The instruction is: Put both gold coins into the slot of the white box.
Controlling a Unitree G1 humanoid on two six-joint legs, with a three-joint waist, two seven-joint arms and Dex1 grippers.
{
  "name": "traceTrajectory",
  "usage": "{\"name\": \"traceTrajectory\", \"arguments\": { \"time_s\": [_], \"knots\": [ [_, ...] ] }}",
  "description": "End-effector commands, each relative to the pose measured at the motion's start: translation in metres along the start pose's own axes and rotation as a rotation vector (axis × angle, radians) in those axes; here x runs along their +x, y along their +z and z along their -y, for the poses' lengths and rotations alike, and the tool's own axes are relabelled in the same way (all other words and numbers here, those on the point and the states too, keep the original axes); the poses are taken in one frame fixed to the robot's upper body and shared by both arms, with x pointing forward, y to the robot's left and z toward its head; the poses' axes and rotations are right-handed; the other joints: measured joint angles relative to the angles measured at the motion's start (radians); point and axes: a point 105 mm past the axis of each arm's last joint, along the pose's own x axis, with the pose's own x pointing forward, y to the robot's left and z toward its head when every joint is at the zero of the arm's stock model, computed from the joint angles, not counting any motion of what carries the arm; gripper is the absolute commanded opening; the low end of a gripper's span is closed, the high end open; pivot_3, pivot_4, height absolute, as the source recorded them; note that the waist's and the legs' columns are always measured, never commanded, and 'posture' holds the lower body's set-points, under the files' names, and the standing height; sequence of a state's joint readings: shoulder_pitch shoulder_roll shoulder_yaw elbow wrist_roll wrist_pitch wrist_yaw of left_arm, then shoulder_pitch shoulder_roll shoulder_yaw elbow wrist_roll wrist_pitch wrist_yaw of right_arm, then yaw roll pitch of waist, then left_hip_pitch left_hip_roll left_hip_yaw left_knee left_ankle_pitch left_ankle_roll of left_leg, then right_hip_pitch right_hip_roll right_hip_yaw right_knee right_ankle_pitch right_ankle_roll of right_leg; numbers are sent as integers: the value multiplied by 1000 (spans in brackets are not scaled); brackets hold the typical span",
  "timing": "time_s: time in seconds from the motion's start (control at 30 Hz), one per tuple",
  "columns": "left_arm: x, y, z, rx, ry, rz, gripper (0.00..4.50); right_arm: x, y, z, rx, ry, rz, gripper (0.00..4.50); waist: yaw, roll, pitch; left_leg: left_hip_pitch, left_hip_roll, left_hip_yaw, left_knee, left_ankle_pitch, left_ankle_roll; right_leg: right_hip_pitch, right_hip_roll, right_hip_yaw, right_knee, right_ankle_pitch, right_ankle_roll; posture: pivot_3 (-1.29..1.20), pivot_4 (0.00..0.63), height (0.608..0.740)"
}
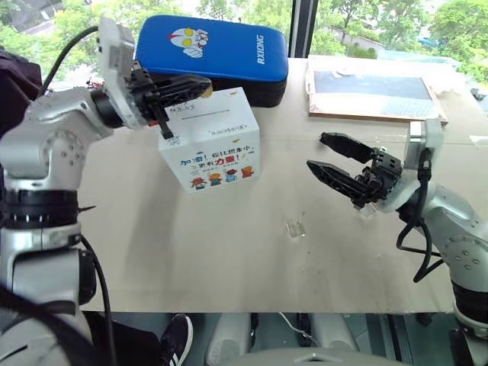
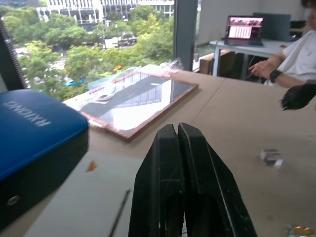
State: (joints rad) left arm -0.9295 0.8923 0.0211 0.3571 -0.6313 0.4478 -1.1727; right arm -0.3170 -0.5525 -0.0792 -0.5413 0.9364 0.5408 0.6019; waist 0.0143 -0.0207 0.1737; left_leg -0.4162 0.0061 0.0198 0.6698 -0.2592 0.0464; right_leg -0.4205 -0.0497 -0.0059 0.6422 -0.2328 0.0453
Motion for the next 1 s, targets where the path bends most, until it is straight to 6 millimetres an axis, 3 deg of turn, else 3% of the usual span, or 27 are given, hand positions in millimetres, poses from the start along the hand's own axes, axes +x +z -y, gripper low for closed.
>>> {"name": "traceTrajectory", "arguments": {
  "time_s": [0.03, 0.27, 0.4, 0.67, 1.0],
  "knots": [
    [-5, -5, -10, 61, -30, -57, 0, 0, 12, -2, -143, 4, 13, 3870, -1, 0, 0, 0, 0, 0, 0, 0, 0, 0, 0, 0, 0, 0, 0, 0, 150, 740],
    [0, -21, -25, 54, -53, -116, 0, 7, 8, -2, -265, 9, -22, 3870, -2, -1, 1, -1, 0, 0, 0, -3, 5, -1, -1, 0, 1, -1, 1, 0, 150, 740],
    [2, -35, -22, 74, -115, -197, 0, 7, 0, -5, -268, 21, -39, 3870, -3, -1, 1, -1, 0, 0, 1, -3, 5, -1, -1, 0, 2, -1, 1, 0, 150, 740],
    [0, -54, -22, 130, -168, -341, 0, 8, 6, -7, -261, 24, -30, 3870, -5, -1, 0, 1, 0, 0, 2, -3, 5, 0, -1, 0, 5, 0, 1, 0, 150, 740],
    [-3, -60, -21, 56, -194, -333, 0, 10, 6, -8, -247, 26, -34, 3870, -11, -2, 0, 1, 1, 0, 8, -3, 6, -1, -1, 0, 13, -1, 1, 0, 150, 740]
  ]
}}
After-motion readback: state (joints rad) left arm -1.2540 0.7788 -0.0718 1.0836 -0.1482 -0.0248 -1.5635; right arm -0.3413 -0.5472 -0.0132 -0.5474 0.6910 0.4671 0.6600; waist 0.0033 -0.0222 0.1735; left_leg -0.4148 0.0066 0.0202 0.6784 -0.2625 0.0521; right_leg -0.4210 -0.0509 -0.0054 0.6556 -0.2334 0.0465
